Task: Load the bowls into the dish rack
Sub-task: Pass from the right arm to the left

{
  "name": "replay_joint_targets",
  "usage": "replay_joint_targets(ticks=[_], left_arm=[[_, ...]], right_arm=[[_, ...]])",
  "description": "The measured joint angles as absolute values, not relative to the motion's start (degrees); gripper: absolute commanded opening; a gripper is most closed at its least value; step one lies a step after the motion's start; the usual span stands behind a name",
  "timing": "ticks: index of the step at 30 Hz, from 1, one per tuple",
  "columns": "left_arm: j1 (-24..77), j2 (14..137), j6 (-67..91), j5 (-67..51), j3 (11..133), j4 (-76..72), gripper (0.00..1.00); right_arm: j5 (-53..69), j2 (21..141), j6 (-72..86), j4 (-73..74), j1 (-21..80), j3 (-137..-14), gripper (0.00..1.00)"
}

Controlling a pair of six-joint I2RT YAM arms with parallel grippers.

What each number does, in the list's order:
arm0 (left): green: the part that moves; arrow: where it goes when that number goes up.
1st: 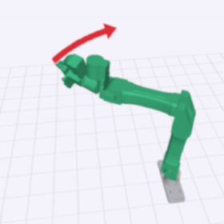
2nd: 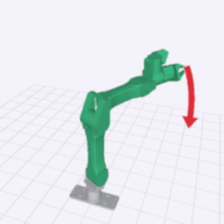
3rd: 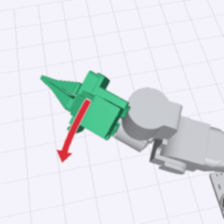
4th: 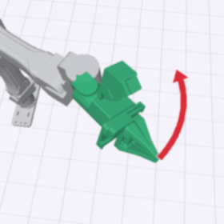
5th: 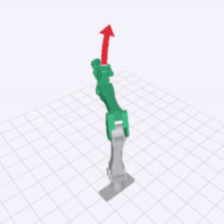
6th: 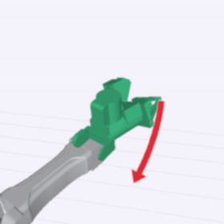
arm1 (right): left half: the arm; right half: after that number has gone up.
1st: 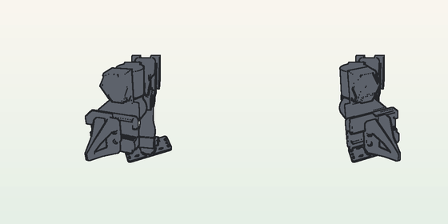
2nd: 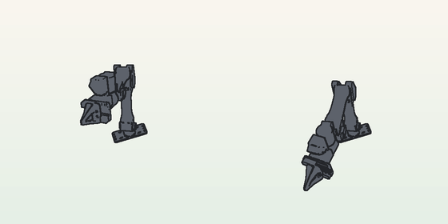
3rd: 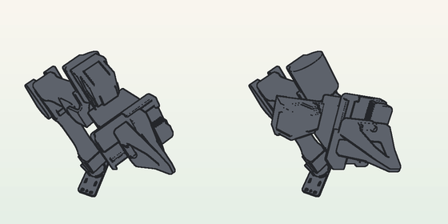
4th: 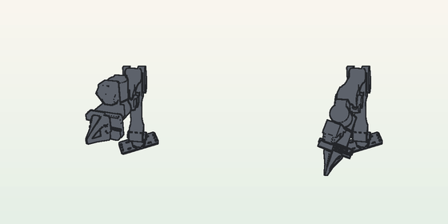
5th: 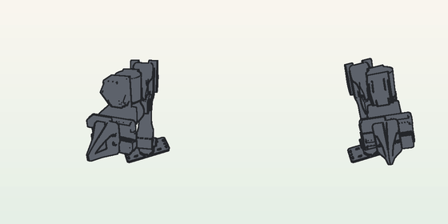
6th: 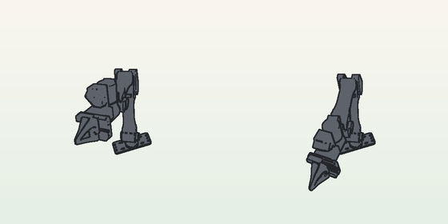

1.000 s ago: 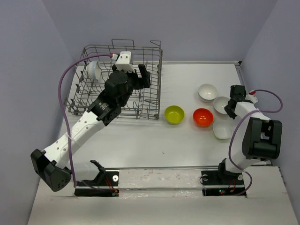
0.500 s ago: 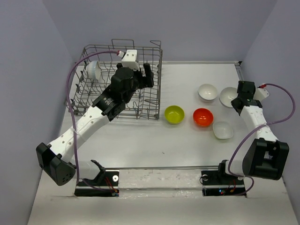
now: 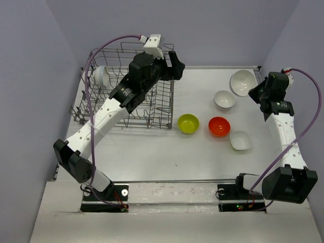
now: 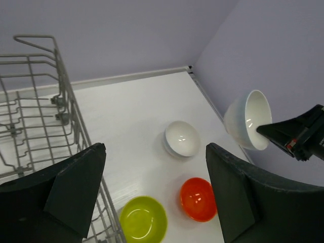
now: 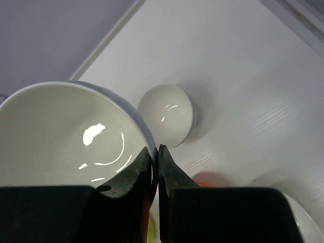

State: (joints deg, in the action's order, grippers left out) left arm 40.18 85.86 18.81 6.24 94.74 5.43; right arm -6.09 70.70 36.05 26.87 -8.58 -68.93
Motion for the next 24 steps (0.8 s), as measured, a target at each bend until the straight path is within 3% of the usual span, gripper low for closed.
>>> replay_joint_targets(ticks=[11, 24], left_arm=[[44.21, 96.14, 22.83, -1.17, 100.66, 6.35, 0.88], [48.10, 97.86, 20.99, 6.76, 105.01, 9.78, 0.83]], right_arm=[[-0.23, 68.88, 34.22, 24.82, 4.89, -69.71, 0.01], [-6.44, 71.46, 32.95, 24.82, 15.25, -73.43, 0.01]])
